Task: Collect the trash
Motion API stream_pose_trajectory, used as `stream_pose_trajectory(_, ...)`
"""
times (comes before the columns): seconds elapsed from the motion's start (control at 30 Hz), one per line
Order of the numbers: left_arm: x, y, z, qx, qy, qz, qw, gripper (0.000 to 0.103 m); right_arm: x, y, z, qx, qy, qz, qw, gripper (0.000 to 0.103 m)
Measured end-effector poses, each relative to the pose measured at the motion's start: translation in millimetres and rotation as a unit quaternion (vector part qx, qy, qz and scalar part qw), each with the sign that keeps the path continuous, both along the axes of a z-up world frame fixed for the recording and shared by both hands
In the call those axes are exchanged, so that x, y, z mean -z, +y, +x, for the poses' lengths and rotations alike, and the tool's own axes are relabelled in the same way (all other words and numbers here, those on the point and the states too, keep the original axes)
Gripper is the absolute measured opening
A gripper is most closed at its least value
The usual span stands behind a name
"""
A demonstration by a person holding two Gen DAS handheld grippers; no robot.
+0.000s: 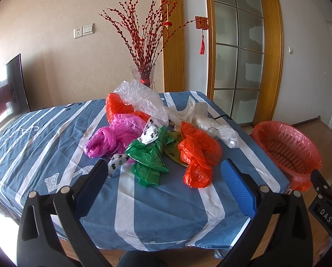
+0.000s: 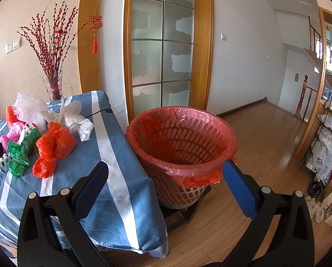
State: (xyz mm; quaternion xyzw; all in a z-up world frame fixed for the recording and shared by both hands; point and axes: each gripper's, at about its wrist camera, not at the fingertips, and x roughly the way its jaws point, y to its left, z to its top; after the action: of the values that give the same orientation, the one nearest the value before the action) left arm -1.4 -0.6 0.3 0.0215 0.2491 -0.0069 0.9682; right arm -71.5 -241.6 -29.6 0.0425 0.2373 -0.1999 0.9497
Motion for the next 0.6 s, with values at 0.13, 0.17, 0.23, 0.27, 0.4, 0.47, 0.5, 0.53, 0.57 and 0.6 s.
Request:
stream_pose_trajectory(0.13, 8.9, -0.2, 6.2, -0.004, 0.008, -0.01, 0.9999, 0.099, -2.3, 1.0, 5.5, -0.011, -0.001, 0.005, 1.0, 0.101)
stream_pose_trajectory(0.17, 9.0, 1.8, 6.7, -0.009, 0.008, -0.008, 0.9999, 0.099, -2.8, 1.5, 8.0, -0.016, 0.0, 0.008, 1.0, 0.101)
stream_pose_trajectory(0.23, 9.4, 9.3, 9.8, -0.02, 0.007, -0.005, 0.9998, 0.099, -4.1, 3.4, 15.7, -0.029, 0.002, 0.019, 0.999, 0.101)
stream_pose_trajectory(0.27, 9.3, 14.0, 10.8, -0.027, 0.006, -0.004, 0.9996, 0.099, -4.4, 3.9, 18.6, -0.033, 0.002, 0.026, 0.999, 0.101)
stream_pose_trajectory(0.4, 7.9, 40.6, 20.4, -0.061, 0.007, -0.004, 0.9981, 0.099, -3.4, 12.8, 41.6, -0.074, 0.013, 0.072, 0.995, 0.101)
stream_pose_trajectory(0.47, 8.2, 58.4, 27.7, -0.08, 0.011, -0.008, 0.9967, 0.099, -1.1, 24.1, 57.1, -0.1, 0.024, 0.084, 0.991, 0.101)
stream_pose_trajectory(0.5, 8.2, 66.4, 30.7, -0.09, 0.012, -0.008, 0.9958, 0.099, -0.2, 30.9, 63.9, -0.111, 0.029, 0.083, 0.99, 0.101)
stream_pose_trajectory(0.53, 8.5, 76.9, 34.6, -0.101, 0.014, -0.01, 0.9947, 0.099, 0.4, 38.4, 71.0, -0.122, 0.033, 0.081, 0.989, 0.099)
stream_pose_trajectory(0.57, 8.9, 86.4, 38.1, -0.113, 0.017, -0.008, 0.9934, 0.099, 0.5, 44.2, 76.4, -0.132, 0.036, 0.079, 0.987, 0.098)
stream_pose_trajectory(0.6, 9.1, 96.8, 41.7, -0.128, 0.02, -0.004, 0.9915, 0.099, 0.6, 53.9, 84.0, -0.148, 0.04, 0.077, 0.985, 0.097)
